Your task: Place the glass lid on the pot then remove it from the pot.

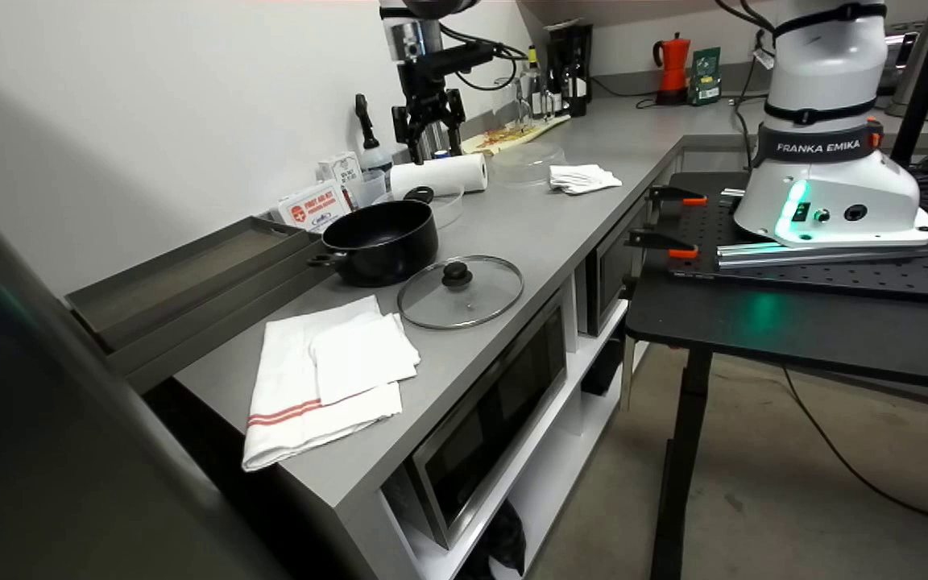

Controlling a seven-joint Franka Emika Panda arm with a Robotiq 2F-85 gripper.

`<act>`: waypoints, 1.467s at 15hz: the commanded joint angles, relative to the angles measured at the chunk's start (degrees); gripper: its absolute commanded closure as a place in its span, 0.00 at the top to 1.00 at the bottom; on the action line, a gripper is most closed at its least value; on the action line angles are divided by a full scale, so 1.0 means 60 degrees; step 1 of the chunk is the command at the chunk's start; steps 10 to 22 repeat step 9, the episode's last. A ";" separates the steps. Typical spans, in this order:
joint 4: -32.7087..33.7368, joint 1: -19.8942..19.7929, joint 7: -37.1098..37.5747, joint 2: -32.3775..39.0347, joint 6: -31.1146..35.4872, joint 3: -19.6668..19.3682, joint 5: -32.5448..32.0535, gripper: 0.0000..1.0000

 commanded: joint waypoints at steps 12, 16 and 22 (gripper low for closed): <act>-0.0504 -0.1261 -0.0091 -0.0965 -0.0161 0.0243 0.0657 1.00; -0.0504 -0.1261 -0.0091 -0.0965 -0.0161 0.0243 0.0657 1.00; -0.0504 -0.1261 -0.0091 -0.0965 -0.0161 0.0243 0.0657 1.00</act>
